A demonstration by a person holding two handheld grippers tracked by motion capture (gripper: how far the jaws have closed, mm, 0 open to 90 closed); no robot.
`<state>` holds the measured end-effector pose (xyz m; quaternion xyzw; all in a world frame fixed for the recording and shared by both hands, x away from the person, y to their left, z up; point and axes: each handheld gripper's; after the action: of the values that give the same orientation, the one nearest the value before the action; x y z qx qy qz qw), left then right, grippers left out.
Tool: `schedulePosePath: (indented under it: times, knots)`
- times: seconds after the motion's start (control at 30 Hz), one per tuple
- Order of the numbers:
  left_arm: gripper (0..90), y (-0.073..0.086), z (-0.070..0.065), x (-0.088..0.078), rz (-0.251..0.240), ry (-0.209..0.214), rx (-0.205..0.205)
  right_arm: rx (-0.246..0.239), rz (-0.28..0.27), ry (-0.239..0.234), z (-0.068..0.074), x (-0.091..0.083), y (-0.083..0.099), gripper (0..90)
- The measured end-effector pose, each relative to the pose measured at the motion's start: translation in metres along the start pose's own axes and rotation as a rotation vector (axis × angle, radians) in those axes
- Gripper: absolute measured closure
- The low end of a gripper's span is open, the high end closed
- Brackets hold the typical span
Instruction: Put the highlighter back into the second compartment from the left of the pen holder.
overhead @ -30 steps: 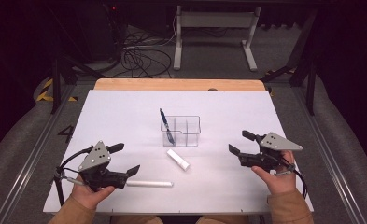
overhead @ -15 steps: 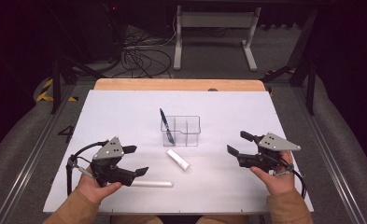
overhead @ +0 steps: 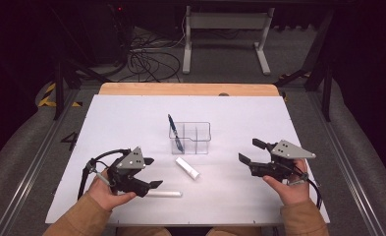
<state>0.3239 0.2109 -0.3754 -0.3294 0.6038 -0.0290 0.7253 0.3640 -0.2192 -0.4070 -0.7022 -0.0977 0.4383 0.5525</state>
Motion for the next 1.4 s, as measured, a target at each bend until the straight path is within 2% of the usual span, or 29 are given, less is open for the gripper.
schedulePosePath:
  times: [0.23, 0.33, 0.43, 0.6, 0.77, 0.9, 1.2, 1.27, 1.3, 1.4]
  knots:
    - [32.8, -0.004, -0.001, 0.002, 0.037, 0.016, 0.082, 0.003, -0.004, -0.002, 0.0, -0.001, 0.0, 24.8]
    - [35.0, -0.007, 0.0, 0.004, 0.077, 0.035, 0.075, 0.003, -0.004, -0.004, 0.0, -0.001, 0.0, 24.8]
    - [37.1, -0.009, 0.0, 0.006, 0.106, 0.033, 0.089, 0.004, -0.001, -0.005, 0.0, 0.0, 0.0, 24.8]
    - [41.3, -0.01, -0.002, 0.012, 0.158, 0.028, 0.17, 0.006, -0.001, -0.006, 0.0, -0.001, 0.0, 24.8]
    - [43.6, -0.012, -0.005, 0.021, 0.21, 0.047, 0.219, 0.007, 0.002, -0.008, 0.0, 0.0, 0.0, 24.8]
    - [43.8, -0.014, -0.007, 0.029, 0.241, 0.078, 0.235, 0.004, 0.001, -0.01, 0.0, 0.0, 0.0, 24.8]
    - [47.9, -0.019, -0.007, 0.043, 0.334, 0.12, 0.26, 0.007, 0.004, -0.015, 0.001, 0.0, 0.001, 24.7]
    - [48.8, -0.02, -0.007, 0.046, 0.357, 0.128, 0.27, 0.009, 0.005, -0.016, 0.0, 0.0, 0.001, 24.8]
    - [49.2, -0.021, -0.007, 0.047, 0.374, 0.127, 0.289, 0.007, 0.004, -0.015, 0.0, 0.0, 0.001, 24.8]
    - [51.5, -0.021, -0.007, 0.051, 0.405, 0.127, 0.296, 0.007, 0.002, -0.014, 0.0, 0.0, 0.001, 24.8]
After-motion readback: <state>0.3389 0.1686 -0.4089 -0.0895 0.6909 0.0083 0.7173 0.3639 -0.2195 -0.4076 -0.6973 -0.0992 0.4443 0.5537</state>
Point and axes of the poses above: each handheld gripper's, and its own axes: x roughly forward along the jaws, y roughly out of its underside, z roughly to its left, and after that the axes turned 14 degrees about z, right-handed
